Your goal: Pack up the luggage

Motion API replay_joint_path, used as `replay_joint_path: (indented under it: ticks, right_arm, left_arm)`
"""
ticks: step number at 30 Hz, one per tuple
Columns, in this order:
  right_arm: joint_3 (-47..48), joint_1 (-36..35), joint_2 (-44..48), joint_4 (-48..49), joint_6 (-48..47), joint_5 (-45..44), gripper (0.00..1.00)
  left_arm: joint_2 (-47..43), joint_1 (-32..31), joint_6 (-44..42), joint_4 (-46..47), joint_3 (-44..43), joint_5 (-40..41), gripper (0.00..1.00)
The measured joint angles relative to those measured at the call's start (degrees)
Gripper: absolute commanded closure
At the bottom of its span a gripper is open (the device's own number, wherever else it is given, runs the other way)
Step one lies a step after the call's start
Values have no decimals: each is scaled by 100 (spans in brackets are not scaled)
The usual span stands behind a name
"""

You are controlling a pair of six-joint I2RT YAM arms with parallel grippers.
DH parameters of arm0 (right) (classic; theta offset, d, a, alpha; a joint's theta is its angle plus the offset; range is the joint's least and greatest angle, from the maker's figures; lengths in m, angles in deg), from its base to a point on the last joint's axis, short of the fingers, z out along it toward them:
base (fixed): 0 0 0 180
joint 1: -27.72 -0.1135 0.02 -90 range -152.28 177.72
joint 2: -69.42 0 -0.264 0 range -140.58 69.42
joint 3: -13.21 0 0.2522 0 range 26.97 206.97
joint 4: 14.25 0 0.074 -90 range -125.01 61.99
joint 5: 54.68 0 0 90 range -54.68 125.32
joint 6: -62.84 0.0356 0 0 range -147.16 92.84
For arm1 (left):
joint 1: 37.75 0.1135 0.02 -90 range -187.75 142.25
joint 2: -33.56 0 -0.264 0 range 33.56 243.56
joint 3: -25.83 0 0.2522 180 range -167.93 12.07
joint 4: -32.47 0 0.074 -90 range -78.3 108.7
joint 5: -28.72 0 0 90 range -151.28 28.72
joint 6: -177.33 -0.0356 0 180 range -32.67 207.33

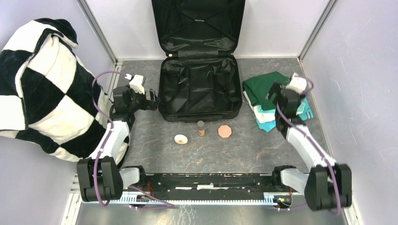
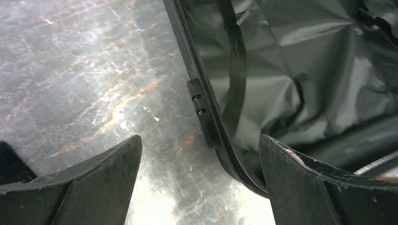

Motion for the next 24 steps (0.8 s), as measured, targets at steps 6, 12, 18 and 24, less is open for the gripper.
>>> replay_joint_path:
  ticks: [6,12,18,24]
  right_arm:
    - [2793,-319,-1856,-1558,-313,105,2]
    - [4916,-573,-3661,-2809,-721,52,2]
    - [6083,-855,-5080,-3615,-898,-76,2]
    - [6795,-1163,-5949,-4028,-1010,-199,2]
  left_arm:
    - [-52,-2,0,-1303,-632,-466,0]
    - [-26,-48,0,-2227,-1427,-769,0]
    - [33,-525,-33,-2643,-1993,-719,0]
    - [57,-1069,-210,-2940,-2035,-448,0]
